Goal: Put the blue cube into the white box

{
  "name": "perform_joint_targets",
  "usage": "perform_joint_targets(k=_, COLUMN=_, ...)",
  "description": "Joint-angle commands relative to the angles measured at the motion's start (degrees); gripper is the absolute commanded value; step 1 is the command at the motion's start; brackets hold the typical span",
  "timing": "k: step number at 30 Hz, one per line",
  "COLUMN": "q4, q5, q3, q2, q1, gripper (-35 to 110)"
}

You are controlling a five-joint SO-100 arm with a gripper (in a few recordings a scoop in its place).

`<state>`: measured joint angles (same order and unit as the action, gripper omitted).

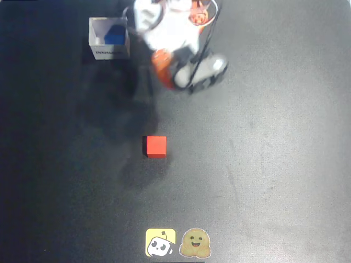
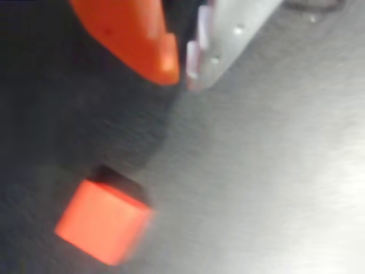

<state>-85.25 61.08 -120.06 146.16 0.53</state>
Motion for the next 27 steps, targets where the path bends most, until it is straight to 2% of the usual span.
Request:
perform_joint_targets(k=1, q4=1.1, q5=1.2, q3=-3.3, q2=8.0, q1=2.5, gripper=0)
perform_joint_targets(k=11, q4=3.6, q5=9.1, q3=-23.1, q2=36.9, q1=4.8, gripper=0)
perform_joint_targets(k=16, q4=6.7, q5=13.0, q3=-26.7, q2=37.0, q1=4.7, gripper=0)
perform_joint_targets(k=24, q4=21.4, q5=16.6, q3=-40.0, q2=37.0, q1=2.2, gripper=0)
perform_joint_targets(k=27, q4=24.1, q5=20.0, q3=-44.1, q2=37.0, q1=1.6, gripper=0)
